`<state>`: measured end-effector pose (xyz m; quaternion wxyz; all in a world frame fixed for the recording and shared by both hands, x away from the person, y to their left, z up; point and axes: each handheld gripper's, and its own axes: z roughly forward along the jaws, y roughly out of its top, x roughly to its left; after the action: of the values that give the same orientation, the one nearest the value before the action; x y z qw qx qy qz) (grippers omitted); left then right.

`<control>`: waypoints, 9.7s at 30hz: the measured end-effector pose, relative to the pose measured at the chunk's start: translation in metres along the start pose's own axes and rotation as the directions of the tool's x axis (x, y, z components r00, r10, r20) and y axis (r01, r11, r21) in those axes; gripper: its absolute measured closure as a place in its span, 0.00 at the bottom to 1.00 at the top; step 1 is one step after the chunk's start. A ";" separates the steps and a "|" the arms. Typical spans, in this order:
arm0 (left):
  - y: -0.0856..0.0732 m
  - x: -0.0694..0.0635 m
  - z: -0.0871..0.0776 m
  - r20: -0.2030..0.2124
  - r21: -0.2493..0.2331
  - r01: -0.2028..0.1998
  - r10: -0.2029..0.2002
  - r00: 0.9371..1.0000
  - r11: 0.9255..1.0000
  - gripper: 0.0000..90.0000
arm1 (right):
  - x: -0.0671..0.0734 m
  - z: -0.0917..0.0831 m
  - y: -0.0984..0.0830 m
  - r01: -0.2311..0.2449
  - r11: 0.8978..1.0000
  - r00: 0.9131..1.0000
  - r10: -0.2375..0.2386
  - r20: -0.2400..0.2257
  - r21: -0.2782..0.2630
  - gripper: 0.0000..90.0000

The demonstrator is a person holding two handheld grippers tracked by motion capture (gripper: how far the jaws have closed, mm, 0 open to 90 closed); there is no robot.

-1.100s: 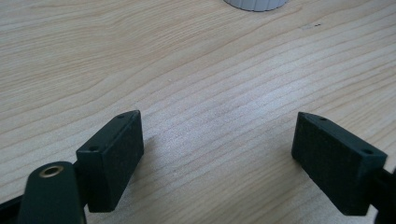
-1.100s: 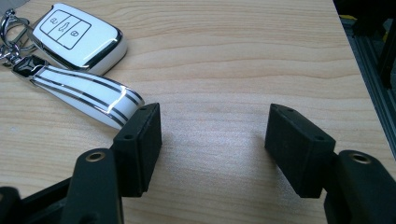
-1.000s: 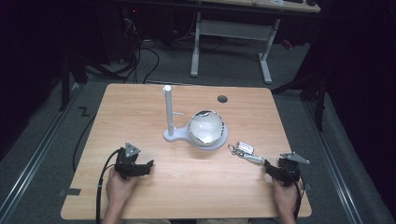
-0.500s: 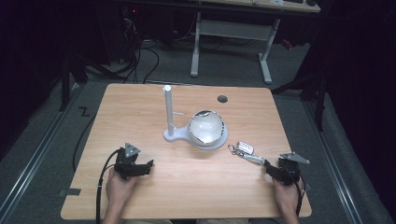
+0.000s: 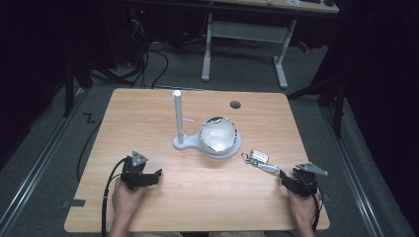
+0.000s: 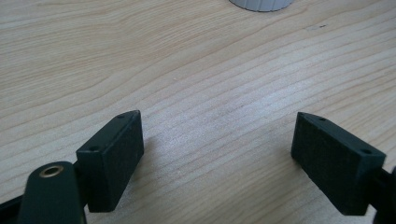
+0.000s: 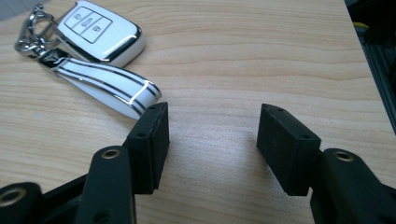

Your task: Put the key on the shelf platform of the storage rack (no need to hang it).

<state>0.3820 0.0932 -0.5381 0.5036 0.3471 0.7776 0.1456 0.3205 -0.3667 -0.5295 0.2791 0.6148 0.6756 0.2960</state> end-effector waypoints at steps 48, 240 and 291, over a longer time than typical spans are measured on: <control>0.000 0.000 0.000 -0.004 -0.006 0.002 -0.002 1.000 1.000 0.19 | 0.053 0.021 0.036 0.213 0.977 0.962 -0.207 -0.176 0.021 0.47; 0.000 0.000 0.000 -0.009 -0.008 0.008 -0.008 1.000 1.000 0.19 | 0.145 0.028 0.169 0.255 0.957 0.802 -0.290 -0.522 -0.141 0.84; 0.000 -0.001 0.000 -0.012 -0.008 0.015 -0.015 1.000 1.000 0.19 | 0.158 0.060 0.162 0.262 0.964 0.864 -0.256 -0.434 -0.048 0.63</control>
<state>0.3816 0.0926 -0.5378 0.5011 0.3385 0.7828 0.1469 0.4590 -0.1951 -0.4513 0.1538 0.4383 0.7992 0.3815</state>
